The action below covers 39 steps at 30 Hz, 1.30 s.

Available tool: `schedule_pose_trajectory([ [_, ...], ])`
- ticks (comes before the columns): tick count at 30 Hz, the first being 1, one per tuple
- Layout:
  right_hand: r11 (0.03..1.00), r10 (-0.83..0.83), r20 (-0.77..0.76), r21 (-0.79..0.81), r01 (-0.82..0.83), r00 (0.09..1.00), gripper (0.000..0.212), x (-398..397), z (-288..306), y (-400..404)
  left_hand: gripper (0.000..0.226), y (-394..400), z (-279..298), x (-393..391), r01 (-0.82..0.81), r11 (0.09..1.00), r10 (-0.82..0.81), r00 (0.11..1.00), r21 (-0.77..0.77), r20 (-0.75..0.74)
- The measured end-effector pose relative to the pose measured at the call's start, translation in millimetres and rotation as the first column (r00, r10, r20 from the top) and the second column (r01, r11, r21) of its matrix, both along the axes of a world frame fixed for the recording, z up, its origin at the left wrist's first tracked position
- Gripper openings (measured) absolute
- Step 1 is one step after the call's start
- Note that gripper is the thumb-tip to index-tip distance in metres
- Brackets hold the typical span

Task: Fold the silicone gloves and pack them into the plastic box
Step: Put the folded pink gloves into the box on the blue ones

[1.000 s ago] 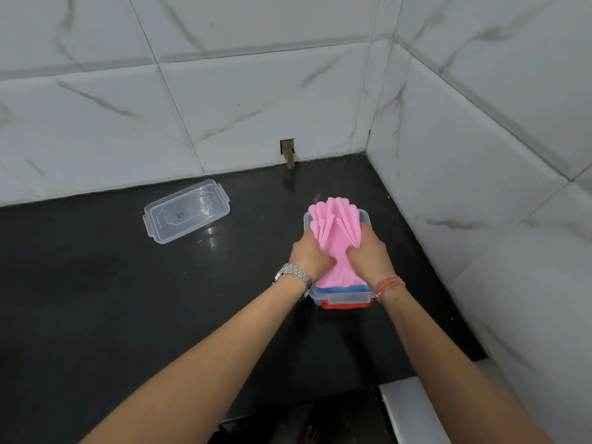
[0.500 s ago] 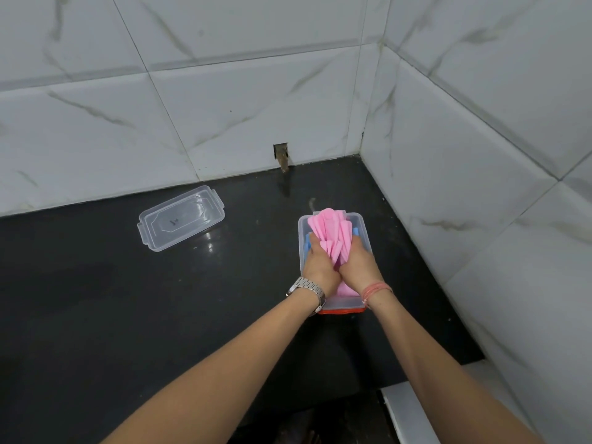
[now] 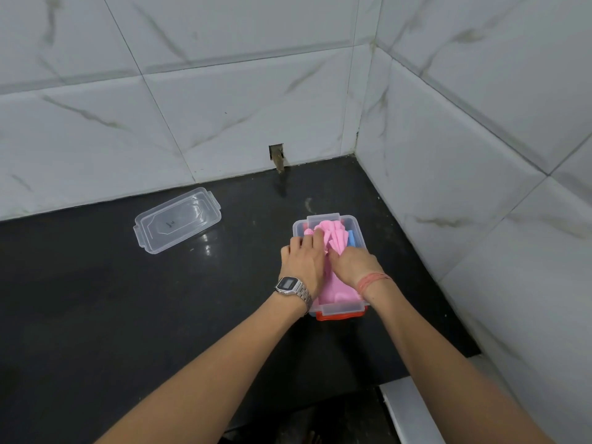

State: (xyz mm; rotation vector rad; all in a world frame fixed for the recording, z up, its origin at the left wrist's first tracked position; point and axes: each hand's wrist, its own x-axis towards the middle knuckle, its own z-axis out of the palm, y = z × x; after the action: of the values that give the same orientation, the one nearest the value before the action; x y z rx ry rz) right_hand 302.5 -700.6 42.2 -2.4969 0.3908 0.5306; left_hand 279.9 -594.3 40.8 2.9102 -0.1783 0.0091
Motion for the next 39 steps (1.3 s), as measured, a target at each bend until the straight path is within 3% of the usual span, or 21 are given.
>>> schedule_pose_trajectory([
  [2,0.995,0.026,0.131,-0.095,-0.013,0.991,0.037,-3.9,-0.8,-2.9,0.061,2.9,-2.1,-1.9,-0.021,0.999,0.025,0.995,-0.044,0.100],
  [4,0.974,0.103,0.275,-0.222,-0.041,0.956,0.034,-9.9,-1.1,-5.2,0.068,5.5,-3.0,-3.4,-0.010,1.000,0.004,0.975,0.026,0.222],
  [7,0.914,0.246,0.513,-0.406,-0.020,0.822,0.034,-17.1,-8.2,-11.7,0.068,-1.4,0.0,-9.1,0.127,0.984,-0.157,0.951,0.128,0.265],
  [8,0.925,0.232,0.567,-0.379,0.000,0.790,0.033,-17.8,-11.6,-15.4,0.060,-6.0,-0.9,-10.6,0.183,0.974,-0.212,0.944,0.135,0.253],
  [10,0.992,0.073,0.578,-0.122,-0.002,0.813,0.035,-15.5,-18.6,-23.6,0.052,-17.0,-5.3,-10.9,0.246,0.961,-0.267,0.946,0.129,0.182],
  [12,0.987,-0.096,0.485,0.157,0.022,0.869,0.038,-11.6,-25.1,-30.5,0.052,-29.1,-6.3,-9.2,0.191,0.981,-0.188,0.980,-0.038,0.068],
  [13,0.976,-0.141,0.454,0.215,0.045,0.880,0.037,-9.9,-27.0,-33.0,0.048,-35.0,-1.4,-9.7,0.073,0.962,-0.072,0.997,-0.264,0.014],
  [15,0.965,-0.178,0.410,0.250,0.077,0.894,0.035,-9.0,-30.4,-36.5,0.058,-45.7,5.9,-13.4,-0.196,0.817,0.174,0.980,-0.542,-0.092],
  [17,0.963,-0.182,0.384,0.254,0.086,0.905,0.034,-10.6,-34.5,-37.5,0.060,-53.5,1.9,-11.8,-0.276,0.702,0.217,0.961,-0.657,-0.172],
  [18,0.968,-0.175,0.389,0.235,0.086,0.904,0.033,-11.8,-36.2,-37.5,0.053,-55.0,1.0,-11.5,-0.251,0.720,0.213,0.967,-0.647,-0.139],
  [20,0.978,-0.156,0.417,0.192,0.081,0.896,0.031,-15.1,-36.8,-37.1,0.036,-48.9,-4.1,-6.5,-0.143,0.848,0.119,0.990,-0.510,-0.078],
  [21,0.980,-0.148,0.429,0.182,0.075,0.891,0.031,-16.4,-36.9,-36.9,0.037,-46.4,-10.7,-1.9,-0.080,0.925,0.081,0.997,-0.371,-0.013],
  [23,0.980,-0.145,0.437,0.185,0.069,0.888,0.030,-18.2,-35.2,-36.0,0.048,-45.6,-15.3,3.6,-0.034,0.971,0.039,0.999,-0.236,0.016],
  [29,0.983,-0.130,0.435,0.176,0.057,0.891,0.031,-17.5,-35.0,-35.9,0.060,-47.1,-26.4,9.2,-0.069,0.987,0.056,0.994,-0.148,-0.090],
  [39,0.992,-0.114,0.404,0.101,0.080,0.908,0.020,-14.6,-39.3,-35.0,0.065,-52.8,-28.9,15.2,-0.067,0.997,0.064,0.992,-0.029,-0.108],
])
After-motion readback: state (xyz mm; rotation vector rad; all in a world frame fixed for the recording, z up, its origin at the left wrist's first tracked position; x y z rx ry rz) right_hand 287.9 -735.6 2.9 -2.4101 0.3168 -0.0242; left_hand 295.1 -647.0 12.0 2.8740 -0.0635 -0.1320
